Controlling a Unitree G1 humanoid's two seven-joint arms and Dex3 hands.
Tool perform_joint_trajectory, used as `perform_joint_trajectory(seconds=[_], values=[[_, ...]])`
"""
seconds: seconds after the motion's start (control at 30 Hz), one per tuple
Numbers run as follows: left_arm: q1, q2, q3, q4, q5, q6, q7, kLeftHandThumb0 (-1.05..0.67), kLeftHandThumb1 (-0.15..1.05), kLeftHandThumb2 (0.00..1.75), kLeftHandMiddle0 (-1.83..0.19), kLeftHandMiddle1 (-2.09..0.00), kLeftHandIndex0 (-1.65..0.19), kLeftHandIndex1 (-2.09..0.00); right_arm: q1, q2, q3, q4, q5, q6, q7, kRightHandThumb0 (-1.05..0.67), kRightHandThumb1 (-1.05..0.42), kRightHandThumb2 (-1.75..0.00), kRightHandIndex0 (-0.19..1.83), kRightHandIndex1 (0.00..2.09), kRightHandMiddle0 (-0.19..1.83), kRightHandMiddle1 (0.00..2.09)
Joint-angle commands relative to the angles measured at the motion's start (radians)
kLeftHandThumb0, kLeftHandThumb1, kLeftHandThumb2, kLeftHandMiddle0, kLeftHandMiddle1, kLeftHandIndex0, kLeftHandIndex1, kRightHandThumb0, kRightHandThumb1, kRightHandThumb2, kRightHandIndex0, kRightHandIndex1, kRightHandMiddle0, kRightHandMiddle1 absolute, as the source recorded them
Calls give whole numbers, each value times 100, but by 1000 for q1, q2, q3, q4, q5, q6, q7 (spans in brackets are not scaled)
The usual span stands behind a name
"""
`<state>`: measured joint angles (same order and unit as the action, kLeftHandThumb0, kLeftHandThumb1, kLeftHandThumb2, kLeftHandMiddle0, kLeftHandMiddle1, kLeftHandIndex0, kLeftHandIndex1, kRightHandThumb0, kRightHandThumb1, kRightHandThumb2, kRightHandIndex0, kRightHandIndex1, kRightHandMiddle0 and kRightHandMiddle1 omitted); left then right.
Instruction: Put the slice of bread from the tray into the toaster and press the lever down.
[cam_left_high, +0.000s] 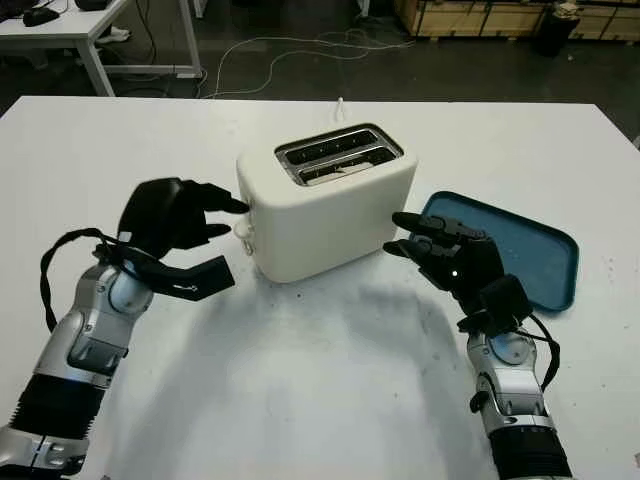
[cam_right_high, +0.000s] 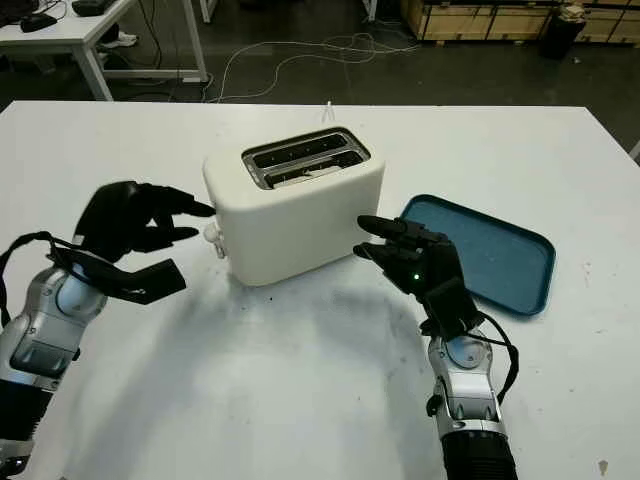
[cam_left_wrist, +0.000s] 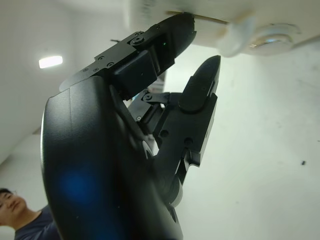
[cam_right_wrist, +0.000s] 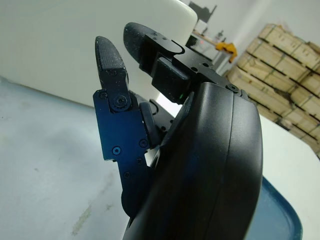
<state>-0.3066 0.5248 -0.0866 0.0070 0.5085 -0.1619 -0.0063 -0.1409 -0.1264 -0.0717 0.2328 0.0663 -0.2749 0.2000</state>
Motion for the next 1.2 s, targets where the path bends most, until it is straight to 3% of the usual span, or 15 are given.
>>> perform_joint_trajectory(seconds=[0.0, 0.2, 0.43, 0.6, 0.77, 0.93, 1.17], values=[[-12, -6, 5, -41, -15, -26, -8, -8, 81, 0, -90, -137, -124, -2, -10, -2, -2, -3, 11, 20, 2, -48, -91, 0, 108, 25, 106, 0], [11, -7, 49, -103, -7, 7, -9, -7, 80, 0, -88, -141, -124, -2, -14, -3, -2, 3, 9, 12, 1, -48, -91, 0, 108, 25, 106, 0], [67, -37, 89, -142, -38, 22, -4, -9, 83, 1, -87, -128, -123, -1, -31, -14, -12, 21, 3, -15, -3, -47, -91, 0, 107, 24, 104, 0], [141, -97, 133, -143, -96, 19, 27, -15, 86, 1, -83, -122, -122, 0, -110, -68, -67, 83, 50, -16, 39, -50, -90, 0, 105, 23, 102, 0], [198, -109, 182, -160, -135, 2, 33, -18, 88, 1, -78, -110, -113, 0, -222, -173, -99, 166, 58, 2, 113, -53, -90, 0, 99, 19, 98, 0], [165, -22, 227, -173, -167, 14, -60, -20, 84, 0, -84, -93, -110, 0, -349, -273, -105, 272, 37, 9, 158, -52, -89, 0, 98, 15, 96, 0], [24, 146, 234, -161, -149, 76, -221, -32, 77, 0, -94, -65, -110, -1, -517, -391, -53, 355, -39, 43, 214, -53, -82, 0, 103, 13, 98, 0]])
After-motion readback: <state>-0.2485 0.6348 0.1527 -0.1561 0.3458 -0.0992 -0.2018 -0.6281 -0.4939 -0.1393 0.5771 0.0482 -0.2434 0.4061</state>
